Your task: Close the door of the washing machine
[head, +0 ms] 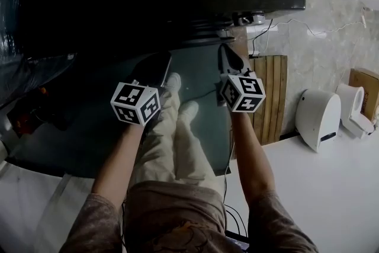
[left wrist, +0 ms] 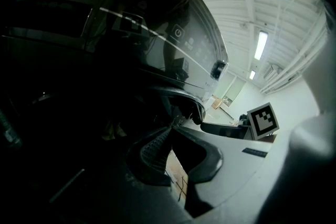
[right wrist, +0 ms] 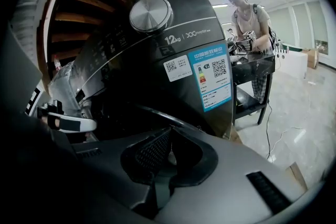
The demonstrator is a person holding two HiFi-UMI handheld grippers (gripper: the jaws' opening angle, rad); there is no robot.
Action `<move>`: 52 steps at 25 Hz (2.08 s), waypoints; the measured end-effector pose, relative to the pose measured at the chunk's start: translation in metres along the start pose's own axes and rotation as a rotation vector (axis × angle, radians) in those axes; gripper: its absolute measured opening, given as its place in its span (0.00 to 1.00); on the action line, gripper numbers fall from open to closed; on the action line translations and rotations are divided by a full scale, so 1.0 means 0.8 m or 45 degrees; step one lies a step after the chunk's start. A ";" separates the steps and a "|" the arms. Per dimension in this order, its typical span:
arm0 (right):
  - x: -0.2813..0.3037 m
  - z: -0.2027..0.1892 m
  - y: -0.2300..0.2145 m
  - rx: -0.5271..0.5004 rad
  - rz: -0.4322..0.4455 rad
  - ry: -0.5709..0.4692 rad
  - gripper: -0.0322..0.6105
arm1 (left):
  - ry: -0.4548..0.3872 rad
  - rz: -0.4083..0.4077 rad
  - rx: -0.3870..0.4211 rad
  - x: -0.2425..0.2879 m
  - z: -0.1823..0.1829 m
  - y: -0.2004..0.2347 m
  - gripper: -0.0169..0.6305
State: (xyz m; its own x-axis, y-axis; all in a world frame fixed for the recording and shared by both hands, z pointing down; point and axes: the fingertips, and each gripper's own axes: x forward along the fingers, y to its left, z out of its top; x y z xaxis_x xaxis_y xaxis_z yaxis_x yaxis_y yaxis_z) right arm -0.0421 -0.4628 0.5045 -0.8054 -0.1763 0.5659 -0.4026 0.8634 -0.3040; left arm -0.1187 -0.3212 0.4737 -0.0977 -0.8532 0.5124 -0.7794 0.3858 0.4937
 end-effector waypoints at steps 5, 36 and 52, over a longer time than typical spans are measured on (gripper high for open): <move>0.007 0.003 -0.002 0.000 0.008 0.020 0.05 | 0.005 0.003 -0.014 0.004 0.003 0.003 0.03; -0.020 0.040 0.031 -0.119 0.153 -0.018 0.05 | -0.073 -0.004 0.005 -0.010 0.041 -0.016 0.03; -0.203 0.245 0.155 -0.164 0.246 -0.314 0.05 | -0.270 -0.147 0.201 -0.154 0.234 -0.173 0.03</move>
State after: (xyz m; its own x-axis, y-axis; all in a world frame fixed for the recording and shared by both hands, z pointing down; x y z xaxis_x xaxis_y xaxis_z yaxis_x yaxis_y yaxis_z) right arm -0.0467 -0.4194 0.2247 -0.9488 -0.0987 0.3002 -0.1864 0.9419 -0.2794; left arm -0.1146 -0.3352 0.2109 -0.1168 -0.9491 0.2925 -0.8779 0.2363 0.4164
